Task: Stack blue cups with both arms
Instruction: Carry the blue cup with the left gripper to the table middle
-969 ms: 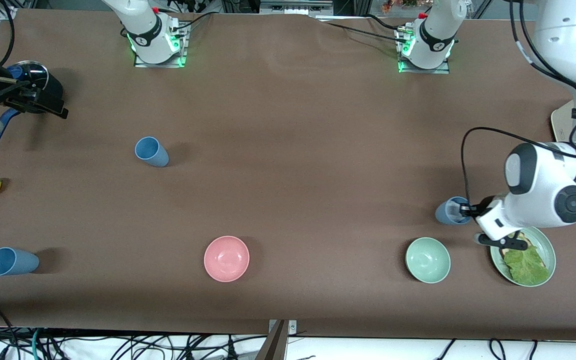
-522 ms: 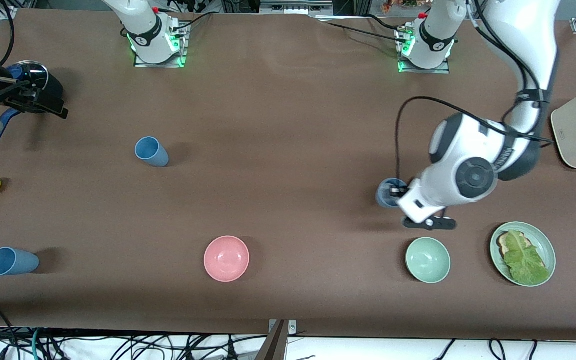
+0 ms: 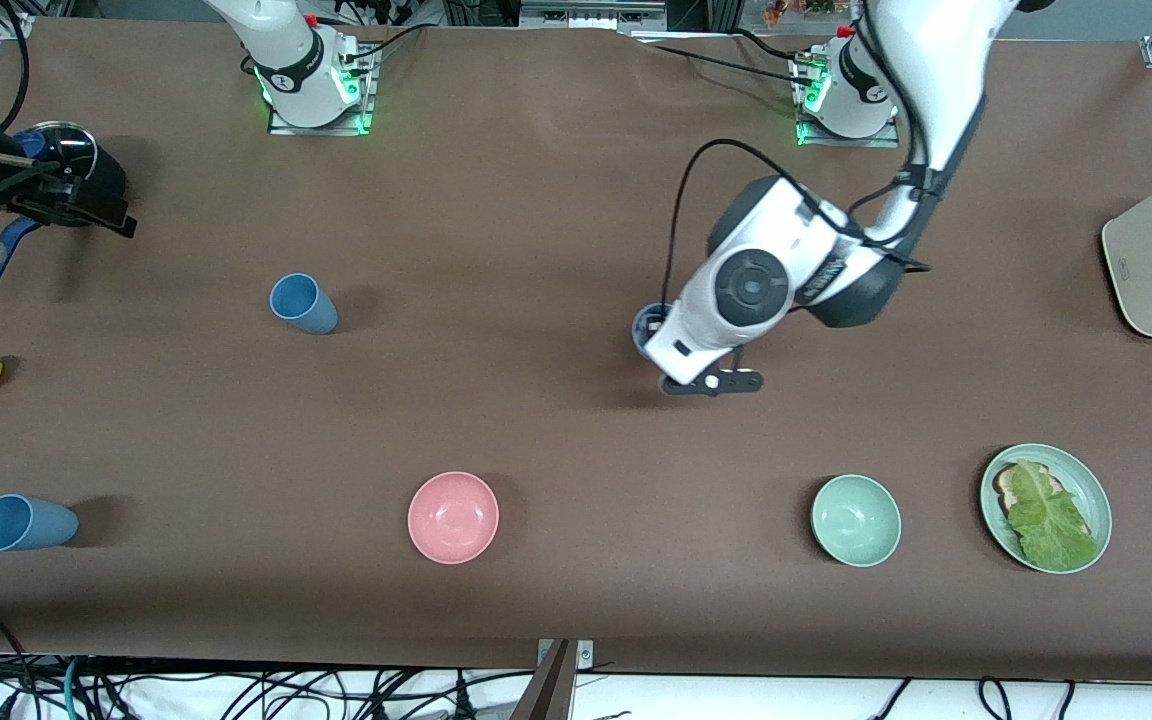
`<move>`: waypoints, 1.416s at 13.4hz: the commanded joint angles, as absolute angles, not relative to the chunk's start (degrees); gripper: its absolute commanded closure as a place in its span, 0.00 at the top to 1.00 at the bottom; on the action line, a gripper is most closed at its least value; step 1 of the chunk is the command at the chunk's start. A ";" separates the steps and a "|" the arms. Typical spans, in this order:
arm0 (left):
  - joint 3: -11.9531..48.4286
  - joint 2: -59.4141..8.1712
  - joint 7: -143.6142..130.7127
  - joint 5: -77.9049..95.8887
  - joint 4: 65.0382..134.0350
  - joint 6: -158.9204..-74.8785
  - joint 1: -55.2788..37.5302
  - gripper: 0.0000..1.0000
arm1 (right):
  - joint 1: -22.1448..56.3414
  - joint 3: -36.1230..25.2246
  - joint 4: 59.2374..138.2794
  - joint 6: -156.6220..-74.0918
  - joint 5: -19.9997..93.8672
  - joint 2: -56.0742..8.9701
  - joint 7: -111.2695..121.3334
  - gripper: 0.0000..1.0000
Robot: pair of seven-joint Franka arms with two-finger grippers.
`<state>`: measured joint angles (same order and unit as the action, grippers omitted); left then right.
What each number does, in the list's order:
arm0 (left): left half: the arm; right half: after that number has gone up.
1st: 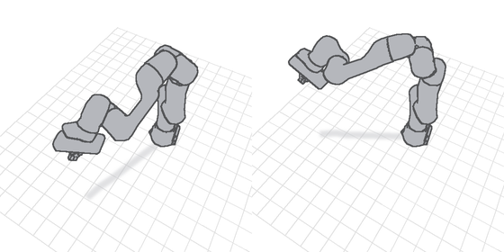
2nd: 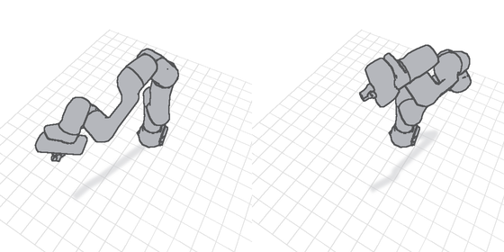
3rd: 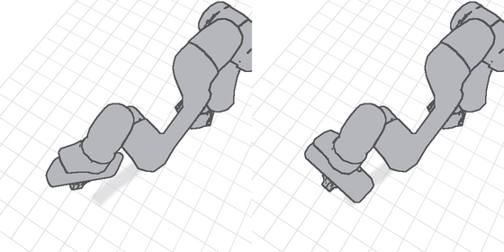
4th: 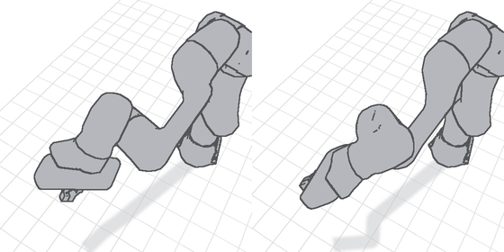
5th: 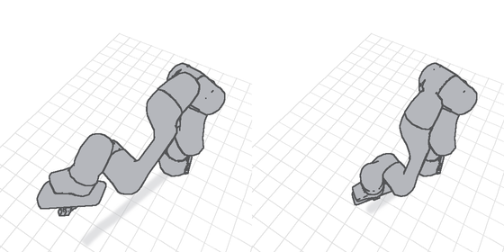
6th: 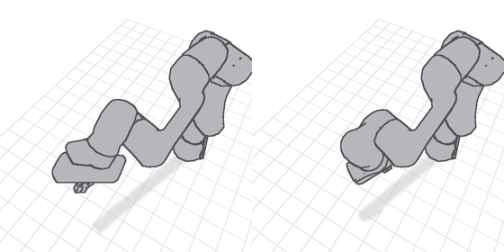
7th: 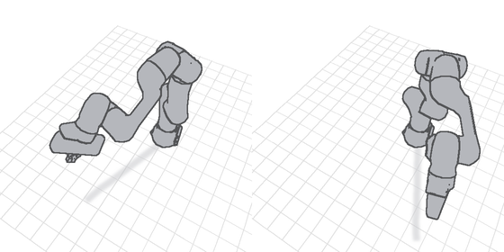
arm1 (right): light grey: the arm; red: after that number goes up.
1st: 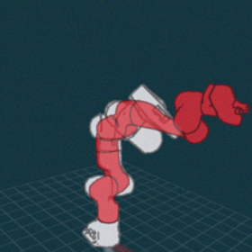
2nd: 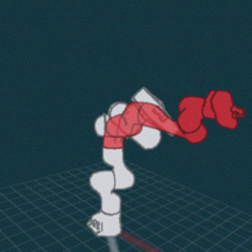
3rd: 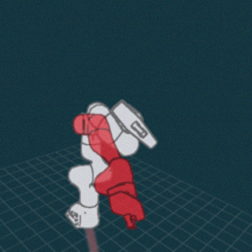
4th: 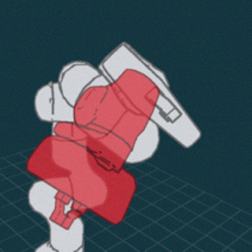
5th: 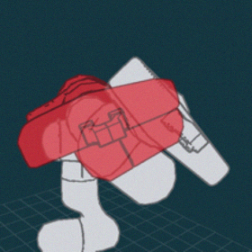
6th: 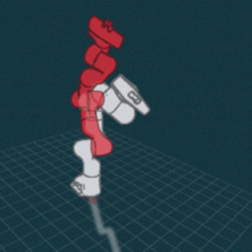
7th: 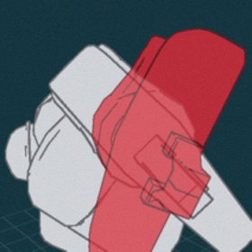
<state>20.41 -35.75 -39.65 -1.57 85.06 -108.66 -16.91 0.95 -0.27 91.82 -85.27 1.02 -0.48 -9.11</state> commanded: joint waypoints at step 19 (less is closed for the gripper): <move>18.64 -20.41 -43.35 -1.41 82.89 -98.10 -8.53 1.00 | 0.79 -0.35 115.27 -111.92 1.93 -5.27 -9.93 1.00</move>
